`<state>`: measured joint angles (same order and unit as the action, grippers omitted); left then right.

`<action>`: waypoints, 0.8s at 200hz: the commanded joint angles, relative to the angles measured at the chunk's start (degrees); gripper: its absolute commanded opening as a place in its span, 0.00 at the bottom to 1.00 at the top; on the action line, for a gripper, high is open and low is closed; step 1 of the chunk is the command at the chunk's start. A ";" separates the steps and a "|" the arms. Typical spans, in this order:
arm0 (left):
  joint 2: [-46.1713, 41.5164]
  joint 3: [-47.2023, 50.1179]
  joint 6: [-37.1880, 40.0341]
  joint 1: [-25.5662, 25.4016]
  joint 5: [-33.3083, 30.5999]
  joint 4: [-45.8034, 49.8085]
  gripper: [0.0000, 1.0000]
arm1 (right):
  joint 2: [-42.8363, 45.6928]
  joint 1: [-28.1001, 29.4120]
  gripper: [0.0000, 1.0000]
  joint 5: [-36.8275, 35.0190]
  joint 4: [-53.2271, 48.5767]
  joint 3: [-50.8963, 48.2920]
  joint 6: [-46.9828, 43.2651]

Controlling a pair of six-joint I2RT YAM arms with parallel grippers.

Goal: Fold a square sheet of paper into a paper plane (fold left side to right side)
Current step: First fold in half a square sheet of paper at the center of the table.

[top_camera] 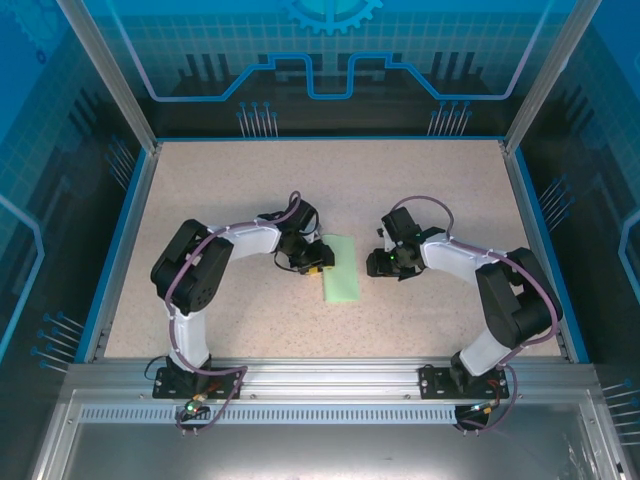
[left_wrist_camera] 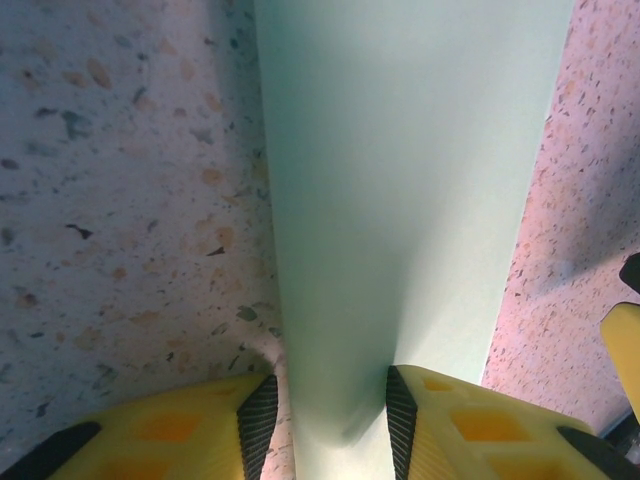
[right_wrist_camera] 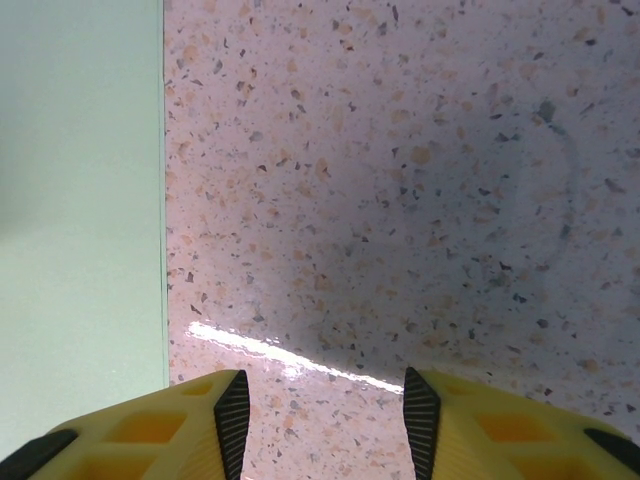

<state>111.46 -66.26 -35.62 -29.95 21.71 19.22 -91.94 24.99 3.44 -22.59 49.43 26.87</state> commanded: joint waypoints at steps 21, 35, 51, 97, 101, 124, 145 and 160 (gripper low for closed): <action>6.92 0.87 2.51 -1.66 -7.89 1.88 0.40 | 1.17 0.14 0.48 0.66 -0.17 -0.83 -0.75; 7.23 0.55 2.66 -1.78 -7.98 2.22 0.40 | 1.24 0.13 0.48 0.60 -0.18 -0.83 -0.71; 7.44 0.44 2.66 -1.82 -8.09 2.26 0.40 | 1.37 0.14 0.48 0.69 -0.25 -0.83 -0.70; 7.63 0.17 2.57 -1.97 -8.35 2.52 0.40 | 1.64 0.19 0.48 1.22 -0.11 -0.83 -0.68; 7.61 0.22 2.57 -2.02 -8.29 2.57 0.40 | 1.71 0.20 0.48 1.36 0.03 -0.84 -0.68; 7.63 0.18 2.48 -1.98 -8.57 2.57 0.40 | 1.94 0.47 0.48 3.56 1.60 -1.09 -0.41; 7.63 0.17 2.48 -1.98 -8.64 2.59 0.40 | 2.03 0.93 0.48 5.88 3.17 -1.14 -0.15; 7.63 0.17 2.47 -2.07 -8.69 2.58 0.40 | 1.93 1.44 0.47 6.81 3.78 -0.84 0.16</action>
<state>112.36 -68.29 -34.41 -30.55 20.32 22.06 -91.31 25.26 6.79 -20.86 48.69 26.92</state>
